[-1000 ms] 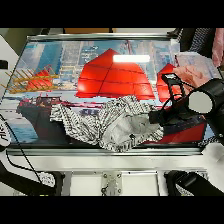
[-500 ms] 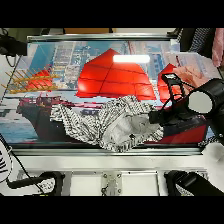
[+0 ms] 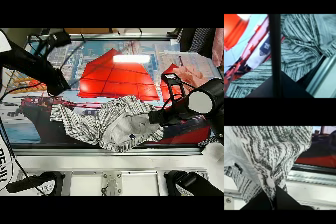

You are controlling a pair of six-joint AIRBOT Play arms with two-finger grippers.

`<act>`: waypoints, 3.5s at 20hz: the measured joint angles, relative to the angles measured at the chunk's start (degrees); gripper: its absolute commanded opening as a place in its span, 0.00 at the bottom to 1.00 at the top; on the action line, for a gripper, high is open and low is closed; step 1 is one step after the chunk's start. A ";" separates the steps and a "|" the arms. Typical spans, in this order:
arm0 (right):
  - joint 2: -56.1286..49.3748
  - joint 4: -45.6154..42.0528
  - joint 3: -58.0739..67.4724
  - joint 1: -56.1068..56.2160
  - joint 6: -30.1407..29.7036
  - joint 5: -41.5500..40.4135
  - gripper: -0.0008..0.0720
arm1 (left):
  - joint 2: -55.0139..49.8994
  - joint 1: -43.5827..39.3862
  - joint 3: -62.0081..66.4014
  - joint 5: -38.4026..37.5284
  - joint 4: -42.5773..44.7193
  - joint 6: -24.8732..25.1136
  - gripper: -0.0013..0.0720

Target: Fold the clothes and pants, and hang the long-sleeved shirts on hangers.

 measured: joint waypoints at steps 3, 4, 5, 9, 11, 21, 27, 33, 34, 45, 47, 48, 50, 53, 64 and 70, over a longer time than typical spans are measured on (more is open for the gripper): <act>0.00 0.00 0.00 0.00 0.00 0.00 0.03 | 0.28 1.18 -6.10 -1.68 -1.55 7.76 0.03; 0.00 -0.02 0.00 0.00 0.00 0.00 0.03 | 0.59 1.73 -8.41 -1.86 -1.97 10.10 0.03; 0.00 -0.02 0.00 0.00 0.00 -0.02 0.03 | 1.05 2.34 -10.64 -2.10 -2.21 12.22 0.03; 0.00 0.00 0.00 0.00 0.00 -0.42 0.03 | 4.81 6.05 -20.63 -2.89 -2.82 20.13 0.03; 0.00 0.13 0.00 0.00 0.00 -0.59 0.03 | 7.32 8.02 -25.75 -3.10 -2.84 22.53 0.03; -1.01 0.39 6.91 -3.76 -0.92 2.51 0.03 | 13.77 1.79 -43.87 -0.52 -3.13 28.81 0.03; -3.74 0.42 13.11 -4.17 -3.26 6.47 0.03 | 6.54 -4.42 -39.43 5.33 -5.60 29.35 0.03; -6.45 0.59 19.47 -4.11 -4.33 7.87 0.03 | -2.16 -9.42 -32.28 6.19 -8.52 29.35 0.03; -6.82 0.61 20.24 -3.89 -4.35 7.93 0.03 | -3.15 -10.19 -31.54 6.19 -8.66 29.33 0.03; -10.25 4.28 22.08 6.45 3.10 -0.70 0.03 | -7.15 -12.66 -28.04 7.15 -9.22 27.34 0.03; -11.30 5.03 22.08 9.03 5.60 -3.78 0.03 | -7.17 -12.66 -27.96 7.28 -9.25 26.77 0.03; -11.85 5.25 22.08 10.27 6.67 -5.33 0.03 | -7.19 -12.66 -27.96 7.30 -9.25 26.73 0.03; -12.79 5.57 22.08 12.11 8.57 -8.00 0.03 | -7.21 -12.66 -27.96 7.37 -9.22 26.29 0.03; -14.12 5.81 22.08 13.62 10.51 -10.32 0.03 | -7.23 -12.66 -27.96 7.45 -9.22 25.90 0.03; -15.74 7.72 22.08 14.23 10.14 -11.91 0.88 | -7.23 -12.68 -27.96 7.28 -9.22 25.68 0.03; -12.66 18.18 22.10 7.23 -2.80 -7.98 0.88 | -7.23 -12.68 -27.96 7.26 -9.22 25.73 0.03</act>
